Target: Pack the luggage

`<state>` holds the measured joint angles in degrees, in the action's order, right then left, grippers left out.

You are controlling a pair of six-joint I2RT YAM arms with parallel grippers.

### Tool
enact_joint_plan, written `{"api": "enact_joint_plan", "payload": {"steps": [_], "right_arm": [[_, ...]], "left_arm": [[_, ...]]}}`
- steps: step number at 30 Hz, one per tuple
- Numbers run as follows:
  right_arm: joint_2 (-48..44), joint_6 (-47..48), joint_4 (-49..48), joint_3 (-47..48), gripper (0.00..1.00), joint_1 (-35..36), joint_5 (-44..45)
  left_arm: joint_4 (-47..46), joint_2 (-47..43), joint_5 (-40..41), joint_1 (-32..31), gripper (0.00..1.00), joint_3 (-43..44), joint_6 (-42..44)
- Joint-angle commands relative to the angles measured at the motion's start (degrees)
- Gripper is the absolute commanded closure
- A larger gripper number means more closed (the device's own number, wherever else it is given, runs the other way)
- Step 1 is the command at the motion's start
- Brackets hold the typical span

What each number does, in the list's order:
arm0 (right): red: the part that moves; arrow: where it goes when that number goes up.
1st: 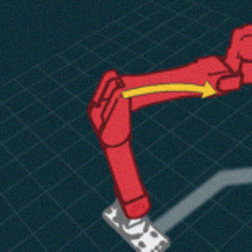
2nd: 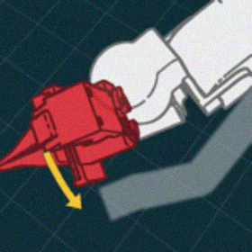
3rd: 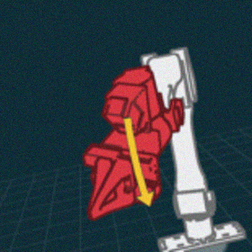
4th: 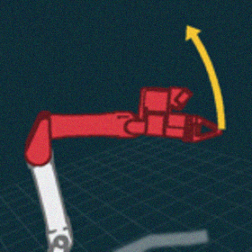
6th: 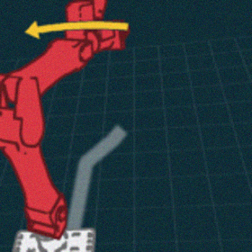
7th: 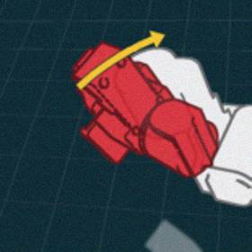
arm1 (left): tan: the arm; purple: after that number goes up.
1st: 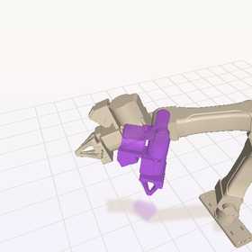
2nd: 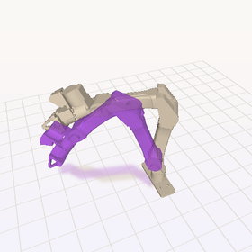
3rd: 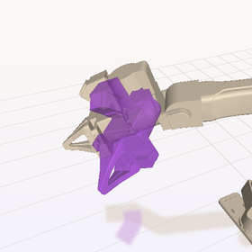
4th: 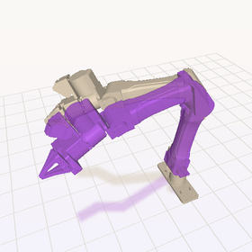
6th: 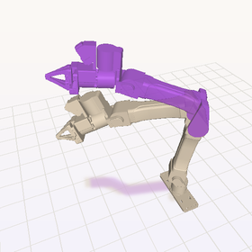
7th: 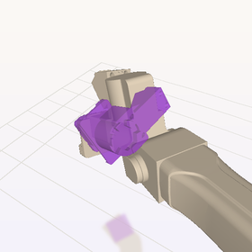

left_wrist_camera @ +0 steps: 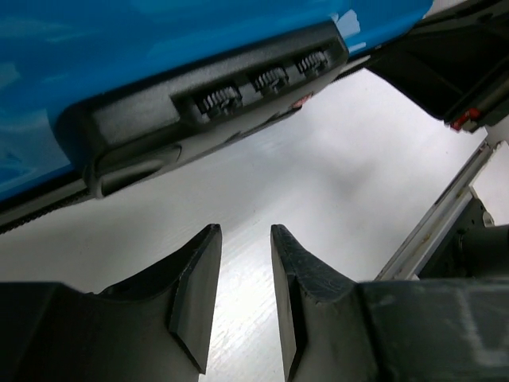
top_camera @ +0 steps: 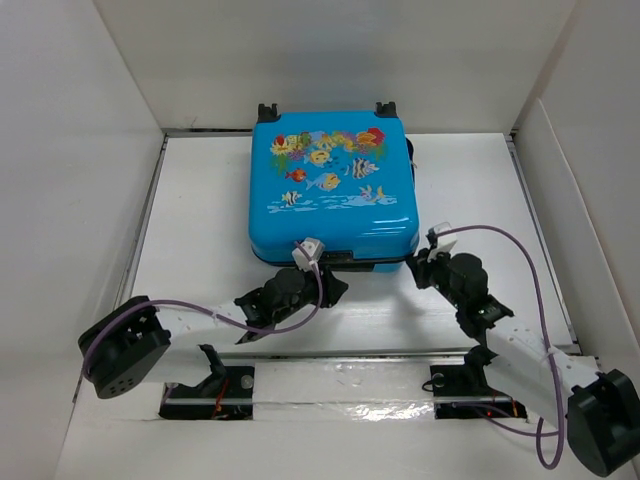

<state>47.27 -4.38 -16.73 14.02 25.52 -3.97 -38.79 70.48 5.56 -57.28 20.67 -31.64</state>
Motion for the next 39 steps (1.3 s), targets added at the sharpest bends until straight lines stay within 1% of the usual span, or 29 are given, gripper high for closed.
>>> {"api": "enact_joint_plan", "payload": {"steps": [1,4,8,9,10,12,16,17,19,20,23,24,25,27,28,29,32,33,35,36,37,38,39], "right_arm": [[-1.04,-0.1,-12.44,0.84,0.91,2.43,1.06],[-1.03,-0.28,-12.98,0.48,0.99,4.97,3.0],[-3.58,-1.5,-10.0,-0.39,1.0,9.89,8.08],[-4.37,-2.38,-7.38,-0.57,1.0,11.12,9.23],[-5.25,-3.08,-5.78,-0.66,1.0,13.74,10.37],[-7.53,-4.66,-1.05,-0.92,1.0,16.39,12.66],[-8.77,-10.62,4.07,-1.01,1.0,23.6,14.42],[-8.07,-11.6,4.34,-1.1,1.0,27.09,15.04],[-6.41,-14.15,4.69,-0.49,1.0,30.45,16.35],[-5.35,-14.77,4.69,0.04,1.0,33.34,18.1],[1.84,-15.04,1.8,3.28,1.0,34.77,18.56],[4.21,-15.13,-0.47,4.51,1.0,35.56,18.38],[9.2,-15.39,-1.63,7.39,1.0,36.7,18.03],[13.53,-16.88,-2.43,10.92,1.0,39.24,22.4],[16.77,-17.32,-2.95,12.33,1.0,41.61,24.34],[18.02,-17.59,-3.3,14.35,1.0,42.33,28.01],[19.62,-18.29,-7.95,14.46,1.0,42.33,29.97],[19.97,-17.77,-11.1,14.11,1.0,42.33,30.16],[22.15,-16.45,-10.7,15.33,1.0,41.72,29.9],[22.6,-16.27,-7.91,16.81,1.0,41.02,29.81],[22.78,-16.01,-7.44,16.65,1.0,41.02,29.55],[22.52,-16.01,-7.7,16.13,1.0,40.23,28.67],[21.39,-16.1,-9.01,15.17,1.0,39.62,27.88]], "left_arm": [[-5.24,1.06,2.17,-0.12,0.72,3.15,-0.26],[-7.97,2.46,4.01,-0.12,0.72,3.94,-0.88],[-9.46,4.93,7.35,-0.12,0.73,5.88,-0.71],[-10.42,5.89,9.62,-0.12,0.73,6.05,-0.62],[-10.52,6.42,10.69,-0.12,0.73,6.92,-0.62],[-10.87,8.09,13.06,-0.12,0.73,7.81,-0.44],[-11.84,10.64,14.83,-0.12,0.74,10.61,-0.27],[-11.84,10.99,14.83,-0.12,0.74,11.23,-0.01],[-12.01,11.79,14.3,-0.12,0.74,12.72,0.0],[-12.28,12.05,13.78,-0.12,0.74,13.25,0.17],[-12.37,13.37,11.76,-0.12,0.74,15.28,0.09],[-12.28,13.72,10.71,-0.12,0.75,15.8,0.17],[-12.19,14.5,10.35,-0.12,0.76,16.77,0.26],[-12.19,15.13,9.39,-0.12,0.77,17.3,-0.09],[-12.19,15.56,9.03,-0.12,0.77,17.48,-0.44],[-12.28,15.57,8.94,-0.12,0.77,17.39,-0.62],[-12.1,14.95,8.24,1.02,0.77,16.51,-1.06],[-11.58,14.6,7.63,1.03,0.76,16.16,-1.14],[-10.44,12.5,6.49,1.73,0.69,14.59,-1.23],[-8.61,11.1,6.39,1.73,0.63,13.62,-1.06],[-6.85,7.17,6.74,2.25,0.52,11.52,-1.06],[-4.74,4.69,7.0,2.26,0.47,10.37,-0.97],[-0.28,1.71,7.7,2.78,0.42,9.23,-0.71]]}}
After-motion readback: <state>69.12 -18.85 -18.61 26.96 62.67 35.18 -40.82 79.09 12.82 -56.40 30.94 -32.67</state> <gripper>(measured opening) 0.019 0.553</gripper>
